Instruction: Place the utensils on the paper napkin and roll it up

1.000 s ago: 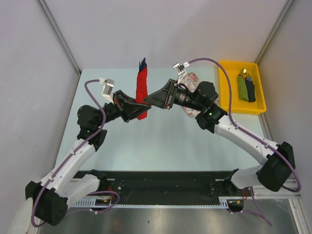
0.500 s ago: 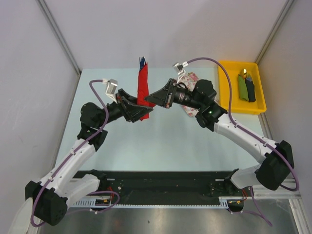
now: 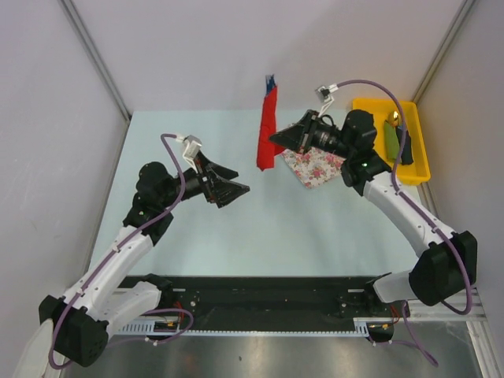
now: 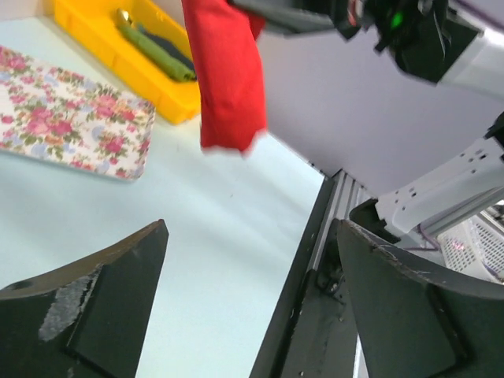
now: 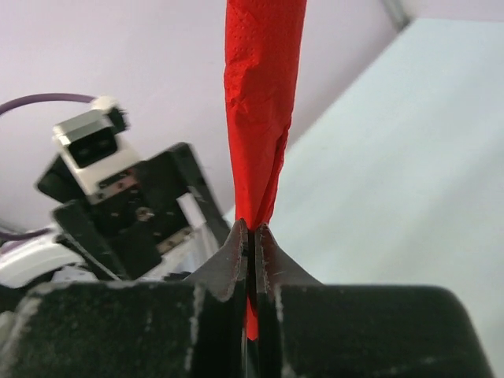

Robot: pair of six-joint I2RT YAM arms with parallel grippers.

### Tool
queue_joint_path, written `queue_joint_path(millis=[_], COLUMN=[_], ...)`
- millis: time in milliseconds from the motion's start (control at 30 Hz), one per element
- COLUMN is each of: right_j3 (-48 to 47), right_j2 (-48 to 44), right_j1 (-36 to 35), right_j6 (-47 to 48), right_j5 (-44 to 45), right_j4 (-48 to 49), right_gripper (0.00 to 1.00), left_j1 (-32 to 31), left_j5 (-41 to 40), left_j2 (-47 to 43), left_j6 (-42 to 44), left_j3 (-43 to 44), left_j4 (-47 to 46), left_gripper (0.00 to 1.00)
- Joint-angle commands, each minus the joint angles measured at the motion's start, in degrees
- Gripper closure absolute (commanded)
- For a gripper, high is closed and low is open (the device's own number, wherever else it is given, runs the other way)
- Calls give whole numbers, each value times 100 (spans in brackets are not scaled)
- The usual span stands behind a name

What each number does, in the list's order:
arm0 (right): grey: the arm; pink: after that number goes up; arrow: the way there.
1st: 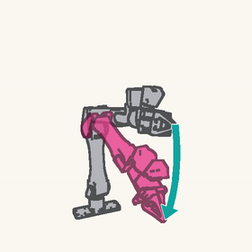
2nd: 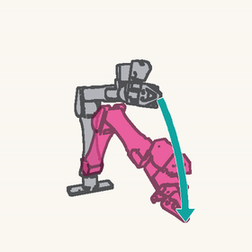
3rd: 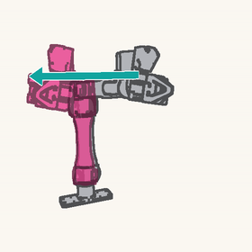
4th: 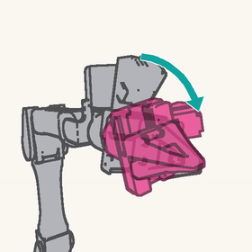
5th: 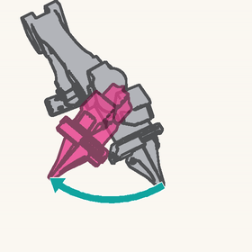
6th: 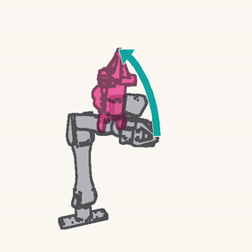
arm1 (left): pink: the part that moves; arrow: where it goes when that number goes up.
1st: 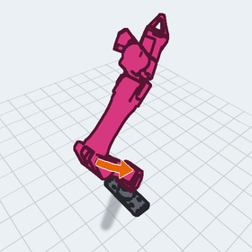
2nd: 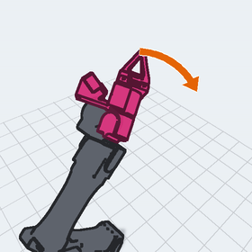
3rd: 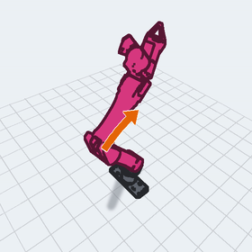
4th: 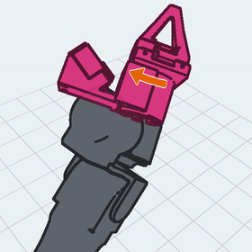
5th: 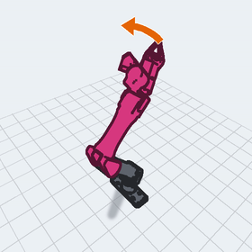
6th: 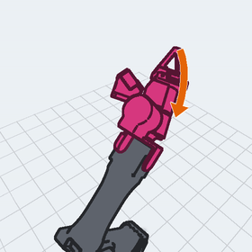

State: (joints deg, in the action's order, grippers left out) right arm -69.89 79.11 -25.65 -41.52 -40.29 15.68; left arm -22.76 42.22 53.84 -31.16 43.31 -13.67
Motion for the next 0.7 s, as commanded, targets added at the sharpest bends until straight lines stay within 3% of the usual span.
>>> queue_joint_path(millis=[0,200,333,433,667], right_j3=[-280,-683,-1630,-2159,-2950], right_j2=[-273,332,1149,1878,3223], right_j1=[1102,3045,4382,4867,5087], right_j6=[1003,3339,4948,5057,5153], right_j5=[-777,-1736,-1956,-1939,-1781], right_j4=[-600,-2462,-3896,-4091,-3862], right_gripper=[100,100,100,100,100], left_j1=[-44,-263,-413,-431,-431], left_j5=[146,278,313,322,226], left_j2=[-137,-59,-58,-32,108], left_j6=[654,1251,1490,1551,1780], left_j3=[265,441,494,450,407], left_j4=[645,1252,1534,1622,1868], left_gripper=[1,0,0,0,0])
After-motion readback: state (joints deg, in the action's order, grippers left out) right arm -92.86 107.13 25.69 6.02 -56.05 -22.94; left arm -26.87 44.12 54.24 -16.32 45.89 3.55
